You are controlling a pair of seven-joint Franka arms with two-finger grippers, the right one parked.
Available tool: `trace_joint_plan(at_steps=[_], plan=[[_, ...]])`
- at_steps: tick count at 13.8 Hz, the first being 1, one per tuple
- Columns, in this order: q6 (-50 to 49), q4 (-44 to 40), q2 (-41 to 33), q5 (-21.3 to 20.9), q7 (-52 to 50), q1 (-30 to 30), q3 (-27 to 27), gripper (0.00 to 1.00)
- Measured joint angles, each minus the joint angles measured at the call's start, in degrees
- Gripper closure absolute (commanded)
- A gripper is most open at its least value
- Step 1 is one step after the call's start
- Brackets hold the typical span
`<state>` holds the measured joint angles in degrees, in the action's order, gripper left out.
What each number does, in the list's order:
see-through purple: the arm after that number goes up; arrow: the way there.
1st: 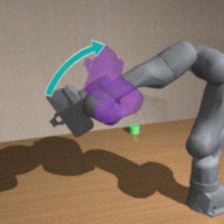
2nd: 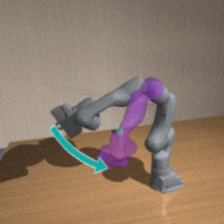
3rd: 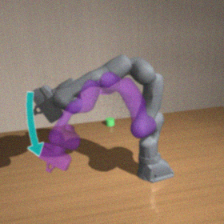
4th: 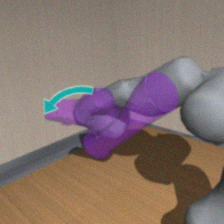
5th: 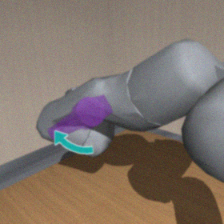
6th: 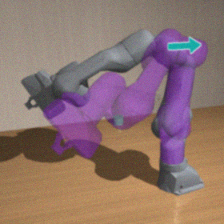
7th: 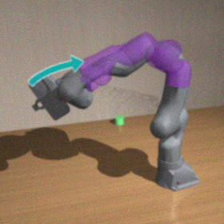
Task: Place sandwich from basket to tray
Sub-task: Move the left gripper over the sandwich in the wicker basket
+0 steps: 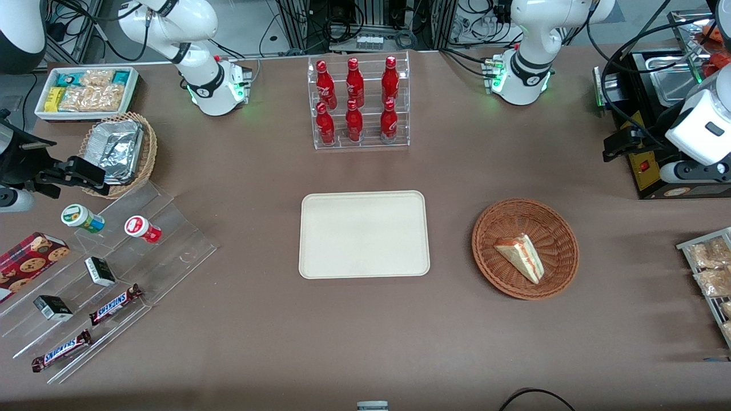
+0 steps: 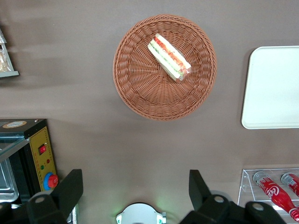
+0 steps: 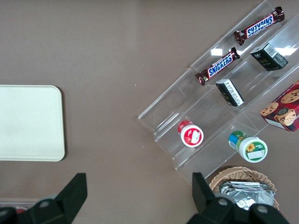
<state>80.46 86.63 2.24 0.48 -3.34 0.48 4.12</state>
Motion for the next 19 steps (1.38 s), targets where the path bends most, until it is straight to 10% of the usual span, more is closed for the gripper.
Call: trace_joint_plan(at_steps=[7,19], plan=[[2.71,0.6,5.17,-6.44,-6.79,-2.4,1.08,0.0],[40.6,17.97,16.75,-7.34,-37.5,-3.36,1.72,0.0]])
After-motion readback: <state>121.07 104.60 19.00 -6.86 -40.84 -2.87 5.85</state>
